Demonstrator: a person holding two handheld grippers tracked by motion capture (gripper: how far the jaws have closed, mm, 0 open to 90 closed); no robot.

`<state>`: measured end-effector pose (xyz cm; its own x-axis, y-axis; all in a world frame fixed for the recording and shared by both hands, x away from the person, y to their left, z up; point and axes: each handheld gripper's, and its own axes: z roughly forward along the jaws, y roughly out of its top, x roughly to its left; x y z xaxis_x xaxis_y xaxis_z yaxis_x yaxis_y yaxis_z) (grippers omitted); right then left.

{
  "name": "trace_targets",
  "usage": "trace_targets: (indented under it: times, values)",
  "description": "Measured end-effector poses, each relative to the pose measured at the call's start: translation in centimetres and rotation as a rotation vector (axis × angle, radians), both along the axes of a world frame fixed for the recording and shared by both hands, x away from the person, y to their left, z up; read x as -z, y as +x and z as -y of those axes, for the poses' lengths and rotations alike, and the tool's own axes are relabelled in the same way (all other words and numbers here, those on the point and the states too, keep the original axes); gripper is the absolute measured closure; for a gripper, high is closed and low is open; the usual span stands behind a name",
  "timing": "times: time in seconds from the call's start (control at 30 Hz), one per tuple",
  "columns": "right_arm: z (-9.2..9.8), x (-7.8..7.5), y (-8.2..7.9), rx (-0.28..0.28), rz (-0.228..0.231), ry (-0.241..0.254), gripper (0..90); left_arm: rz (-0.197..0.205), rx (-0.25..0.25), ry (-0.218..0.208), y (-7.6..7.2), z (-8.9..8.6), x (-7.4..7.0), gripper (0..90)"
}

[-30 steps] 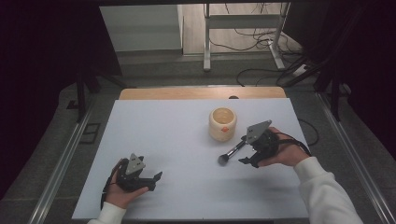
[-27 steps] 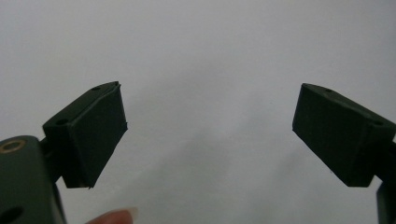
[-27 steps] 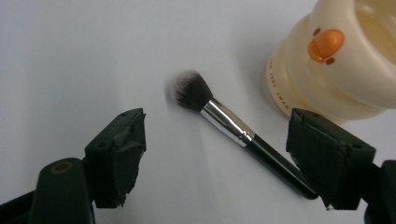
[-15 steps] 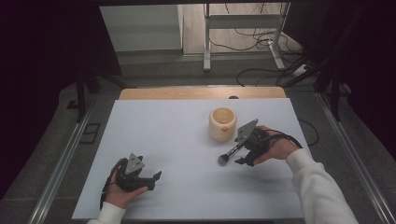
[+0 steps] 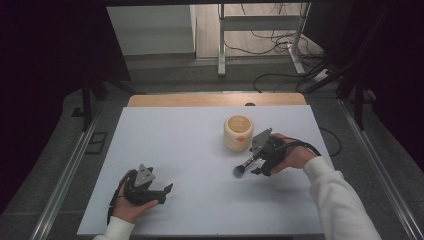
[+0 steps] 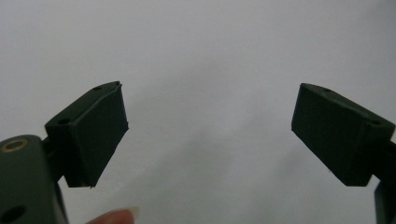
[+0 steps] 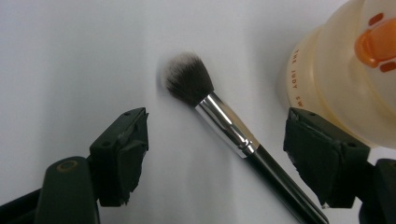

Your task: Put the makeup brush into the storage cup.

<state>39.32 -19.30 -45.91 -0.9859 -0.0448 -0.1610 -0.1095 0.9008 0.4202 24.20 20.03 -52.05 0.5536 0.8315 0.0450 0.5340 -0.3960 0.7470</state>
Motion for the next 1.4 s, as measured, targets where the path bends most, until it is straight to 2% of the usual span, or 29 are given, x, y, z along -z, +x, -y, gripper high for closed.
trace_targets:
  times: [0.43,0.5,0.73,1.03,1.4]
  values:
    - [-0.7,0.3,0.8,-0.062,-0.018,-0.058,25.3,0.006,0.001,-0.007,-0.1,0.0,-0.1,11.4]
    - [-0.9,0.5,0.9,-0.066,-0.032,-0.065,26.3,0.006,0.001,-0.007,-0.1,0.0,-0.1,11.5]
    - [-1.6,1.2,1.3,-0.08,-0.022,-0.095,26.5,0.004,0.003,-0.007,0.0,0.0,-0.1,11.5]
    - [-2.0,2.1,2.0,-0.088,-0.057,-0.122,27.8,0.0,0.003,-0.006,0.0,-0.1,0.0,11.5]
    - [-2.3,3.3,3.1,-0.089,-0.077,-0.162,39.9,-0.002,0.001,-0.007,0.0,-0.3,0.0,11.5]
